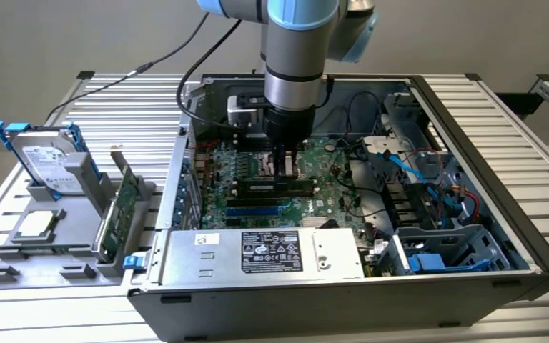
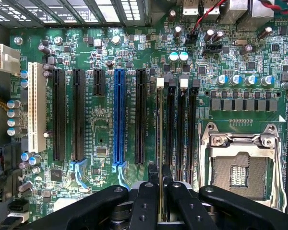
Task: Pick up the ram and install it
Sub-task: 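Insert the ram into the slot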
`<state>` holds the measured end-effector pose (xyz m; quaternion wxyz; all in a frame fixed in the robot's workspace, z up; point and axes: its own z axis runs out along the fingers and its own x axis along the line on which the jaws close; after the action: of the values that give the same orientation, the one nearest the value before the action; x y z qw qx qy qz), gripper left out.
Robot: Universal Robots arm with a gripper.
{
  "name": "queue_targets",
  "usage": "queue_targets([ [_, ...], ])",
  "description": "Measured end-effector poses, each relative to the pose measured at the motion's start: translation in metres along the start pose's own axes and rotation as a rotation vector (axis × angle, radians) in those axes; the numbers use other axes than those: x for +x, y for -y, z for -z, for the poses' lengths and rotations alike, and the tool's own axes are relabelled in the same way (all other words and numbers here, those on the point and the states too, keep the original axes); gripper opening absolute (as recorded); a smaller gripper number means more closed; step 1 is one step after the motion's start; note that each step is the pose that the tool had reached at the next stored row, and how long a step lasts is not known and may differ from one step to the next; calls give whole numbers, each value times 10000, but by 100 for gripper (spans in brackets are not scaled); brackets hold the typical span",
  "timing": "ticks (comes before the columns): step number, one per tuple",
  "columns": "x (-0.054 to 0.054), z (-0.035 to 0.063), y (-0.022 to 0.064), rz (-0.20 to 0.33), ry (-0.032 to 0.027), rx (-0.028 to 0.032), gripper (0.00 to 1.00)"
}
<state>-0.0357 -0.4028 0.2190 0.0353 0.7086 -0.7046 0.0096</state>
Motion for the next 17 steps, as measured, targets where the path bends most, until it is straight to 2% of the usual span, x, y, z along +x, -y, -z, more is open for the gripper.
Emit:
queue_targets([
  [8, 0, -1, 8, -9, 0, -10, 14],
  [17, -1, -21, 9, -268, 10, -43, 14],
])
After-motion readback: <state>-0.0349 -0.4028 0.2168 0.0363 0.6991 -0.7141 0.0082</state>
